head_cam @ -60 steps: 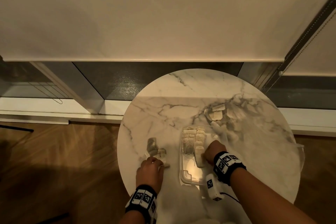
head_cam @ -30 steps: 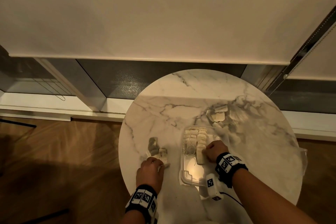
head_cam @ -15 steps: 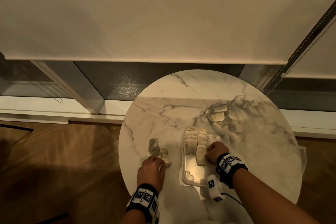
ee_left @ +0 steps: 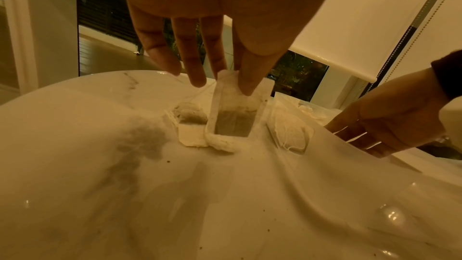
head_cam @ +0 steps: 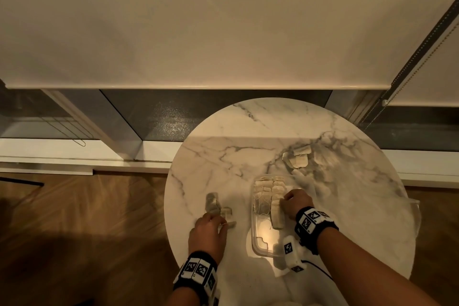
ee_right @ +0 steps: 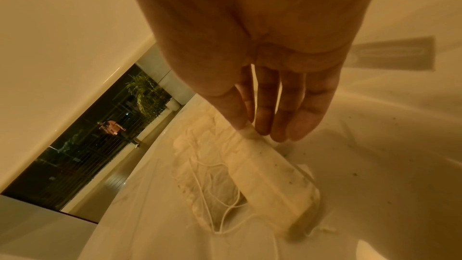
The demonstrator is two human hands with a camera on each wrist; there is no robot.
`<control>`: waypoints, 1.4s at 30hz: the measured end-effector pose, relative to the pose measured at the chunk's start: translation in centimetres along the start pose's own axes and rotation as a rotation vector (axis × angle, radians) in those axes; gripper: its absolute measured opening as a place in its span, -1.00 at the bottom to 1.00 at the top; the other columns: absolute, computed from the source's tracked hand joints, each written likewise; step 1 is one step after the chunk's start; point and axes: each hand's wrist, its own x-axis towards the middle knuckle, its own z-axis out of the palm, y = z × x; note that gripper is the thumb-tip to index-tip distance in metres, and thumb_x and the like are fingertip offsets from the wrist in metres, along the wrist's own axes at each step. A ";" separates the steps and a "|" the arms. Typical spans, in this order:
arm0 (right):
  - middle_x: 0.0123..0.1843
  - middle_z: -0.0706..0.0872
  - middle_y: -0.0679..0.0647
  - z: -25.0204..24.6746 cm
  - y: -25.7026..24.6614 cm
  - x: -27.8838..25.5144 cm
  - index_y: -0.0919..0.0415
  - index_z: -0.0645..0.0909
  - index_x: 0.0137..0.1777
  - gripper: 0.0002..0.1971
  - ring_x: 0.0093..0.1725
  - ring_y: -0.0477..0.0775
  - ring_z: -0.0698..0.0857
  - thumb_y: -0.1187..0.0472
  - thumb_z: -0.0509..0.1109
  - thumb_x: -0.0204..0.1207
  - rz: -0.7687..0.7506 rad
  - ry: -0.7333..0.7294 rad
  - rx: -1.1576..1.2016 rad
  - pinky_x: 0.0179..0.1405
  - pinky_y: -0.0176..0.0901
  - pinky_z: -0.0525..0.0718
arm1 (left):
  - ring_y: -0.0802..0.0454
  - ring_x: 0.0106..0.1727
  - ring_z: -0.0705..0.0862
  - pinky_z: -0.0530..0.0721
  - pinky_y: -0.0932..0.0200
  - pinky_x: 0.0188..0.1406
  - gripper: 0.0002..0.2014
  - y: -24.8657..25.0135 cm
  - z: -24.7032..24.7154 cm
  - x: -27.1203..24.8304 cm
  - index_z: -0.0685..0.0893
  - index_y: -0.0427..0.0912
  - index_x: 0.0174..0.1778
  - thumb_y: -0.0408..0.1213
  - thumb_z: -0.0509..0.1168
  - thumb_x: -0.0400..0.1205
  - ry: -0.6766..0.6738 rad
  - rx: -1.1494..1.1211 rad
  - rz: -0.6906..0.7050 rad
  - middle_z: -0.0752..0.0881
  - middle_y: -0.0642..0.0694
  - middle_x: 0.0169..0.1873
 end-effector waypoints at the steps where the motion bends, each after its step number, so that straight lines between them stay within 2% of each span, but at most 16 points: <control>1: -0.10 0.80 0.10 -0.1 0.0 0.0 0.07 0.72 -0.19 -0.92 -0.08 0.15 0.78 0.08 0.49 0.45 -0.008 0.005 -0.011 0.03 -0.02 0.79 | 0.04 0.23 0.58 0.62 0.10 0.12 -0.79 0.1 -0.1 0.0 0.71 0.12 0.11 0.03 0.24 0.66 0.005 0.002 0.002 0.65 0.09 0.22; 7: -0.11 0.77 0.07 -0.5 -0.5 -0.5 0.08 0.71 -0.19 -0.92 -0.04 0.11 0.73 0.15 0.43 0.51 -0.036 0.044 -0.003 0.00 -0.15 0.69 | 0.05 0.16 0.60 0.62 0.13 0.07 -0.79 0.3 -0.9 0.5 0.72 0.10 0.09 0.02 0.25 0.66 0.027 -0.052 0.008 0.68 0.09 0.14; 10: -0.14 0.76 0.06 -1.1 -0.8 -1.0 0.06 0.67 -0.15 -0.97 -0.08 0.06 0.71 0.15 0.43 0.51 -0.068 0.077 0.069 -0.07 -0.20 0.64 | 0.12 0.08 0.65 0.59 0.26 0.04 -0.83 0.8 -1.7 1.0 0.72 0.05 0.08 -0.04 0.29 0.66 0.032 -0.182 0.001 0.72 0.11 0.04; 12: -0.18 0.75 0.02 -1.4 -1.4 -2.0 0.07 0.68 -0.08 -0.97 -0.15 0.00 0.69 0.19 0.45 0.51 -0.129 0.097 0.142 -0.20 -0.30 0.58 | 0.21 -0.01 0.67 0.58 0.33 -0.01 -0.85 1.3 -2.5 1.3 0.71 0.05 0.07 -0.05 0.30 0.67 -0.008 -0.314 -0.012 0.74 0.15 -0.05; 14: -0.20 0.74 -0.04 -1.5 -2.0 -3.2 0.05 0.69 -0.10 -0.93 -0.14 0.01 0.71 0.24 0.47 0.50 -0.249 0.084 0.222 -0.23 -0.38 0.55 | 0.27 -0.12 0.68 0.60 0.38 -0.10 -0.93 2.2 -3.3 1.7 0.68 0.11 -0.01 -0.05 0.34 0.65 -0.052 -0.437 -0.001 0.74 0.16 -0.16; 16: -0.12 0.78 0.03 -1.9 -2.8 -4.6 0.05 0.73 -0.08 -0.85 -0.11 0.03 0.75 0.34 0.47 0.50 -0.373 -0.042 0.323 -0.21 -0.35 0.62 | 0.29 -0.25 0.70 0.60 0.43 -0.20 -0.95 3.4 -3.9 2.1 0.64 0.12 -0.10 -0.11 0.39 0.63 -0.092 -0.565 0.011 0.75 0.11 -0.27; 18: 0.00 0.80 0.09 -2.5 -3.6 -6.3 0.16 0.74 0.08 -0.77 -0.11 -0.09 0.76 0.43 0.45 0.50 -0.447 -0.291 0.376 -0.25 -0.41 0.64 | 0.22 -0.32 0.74 0.66 0.38 -0.23 -0.91 4.7 -4.4 2.5 0.64 0.10 -0.11 -0.17 0.42 0.61 -0.158 -0.712 -0.004 0.78 0.03 -0.32; 19: 0.05 0.80 0.07 -2.6 -3.8 -6.9 0.18 0.73 0.15 -0.72 -0.06 -0.14 0.75 0.44 0.48 0.49 -0.481 -0.383 0.355 -0.20 -0.43 0.65 | 0.18 -0.33 0.76 0.68 0.33 -0.23 -0.91 5.3 -4.5 2.7 0.64 0.10 -0.11 -0.17 0.43 0.61 -0.185 -0.757 -0.011 0.78 0.01 -0.33; 21: 0.08 0.79 0.01 -2.8 -4.0 -7.5 0.12 0.73 0.17 -0.69 0.07 -0.11 0.74 0.39 0.54 0.45 -0.532 -0.435 0.301 0.01 -0.37 0.67 | 0.13 -0.32 0.76 0.70 0.27 -0.23 -0.90 6.3 -4.4 3.1 0.65 0.10 -0.10 -0.18 0.45 0.60 -0.222 -0.815 -0.006 0.77 0.00 -0.35; 22: 0.04 0.80 0.04 -2.8 -4.0 -7.7 0.16 0.73 0.14 -0.72 0.07 -0.04 0.75 0.39 0.55 0.44 -0.542 -0.446 0.321 0.07 -0.30 0.69 | 0.12 -0.33 0.75 0.69 0.26 -0.24 -0.90 6.7 -4.4 3.3 0.66 0.09 -0.09 -0.20 0.45 0.60 -0.231 -0.848 0.002 0.77 -0.01 -0.36; 24: -0.08 0.78 0.22 -2.9 -3.8 -7.9 0.38 0.71 0.08 -0.80 -0.05 0.11 0.76 0.44 0.52 0.46 -0.519 -0.477 0.446 0.04 -0.08 0.73 | 0.11 -0.36 0.73 0.63 0.29 -0.32 -0.91 7.4 -4.3 3.6 0.67 0.05 -0.09 -0.23 0.44 0.61 -0.240 -0.909 0.007 0.76 -0.03 -0.37; 26: -0.13 0.74 0.29 -3.2 -3.7 -8.1 0.47 0.65 0.04 -0.84 -0.13 0.15 0.73 0.46 0.49 0.49 -0.466 -0.502 0.544 -0.06 -0.05 0.73 | 0.09 -0.41 0.71 0.58 0.33 -0.40 -0.93 8.0 -4.4 3.8 0.67 -0.01 -0.08 -0.28 0.42 0.62 -0.249 -0.960 0.004 0.75 -0.03 -0.40; 29: -0.14 0.76 0.24 -3.6 -3.5 -8.3 0.34 0.65 -0.01 -0.90 -0.16 0.11 0.74 0.42 0.49 0.52 -0.422 -0.539 0.628 -0.14 -0.12 0.75 | 0.09 -0.48 0.66 0.57 0.31 -0.46 -0.97 8.3 -4.5 4.0 0.70 -0.12 -0.06 -0.33 0.40 0.63 -0.254 -1.003 -0.007 0.72 -0.05 -0.44; 34: -0.24 0.74 0.16 -3.8 -3.4 -8.1 0.28 0.65 -0.03 -0.85 -0.26 0.09 0.72 0.44 0.51 0.48 -0.333 -0.504 0.738 -0.24 -0.08 0.72 | 0.06 -0.54 0.60 0.58 0.24 -0.50 -0.93 8.1 -4.5 4.1 0.73 -0.21 -0.05 -0.29 0.41 0.63 -0.255 -1.017 -0.051 0.72 -0.06 -0.46; 38: -0.19 0.69 0.24 -3.9 -3.4 -7.8 0.27 0.63 -0.01 -0.83 -0.25 0.08 0.70 0.45 0.51 0.47 -0.298 -0.465 0.738 -0.30 -0.15 0.70 | 0.09 -0.50 0.58 0.54 0.26 -0.50 -0.92 7.3 -4.7 4.5 0.76 -0.21 -0.10 -0.28 0.41 0.63 -0.244 -1.005 -0.046 0.72 -0.04 -0.44; 42: -0.29 0.75 0.03 -3.7 -3.5 -8.2 0.31 0.62 0.12 -0.79 -0.26 -0.01 0.70 0.44 0.48 0.51 -0.331 -0.479 0.614 -0.29 -0.21 0.68 | 0.14 -0.40 0.66 0.64 0.26 -0.36 -0.93 6.9 -4.5 5.0 0.80 -0.09 -0.16 -0.29 0.42 0.61 -0.221 -0.968 -0.008 0.77 -0.01 -0.37</control>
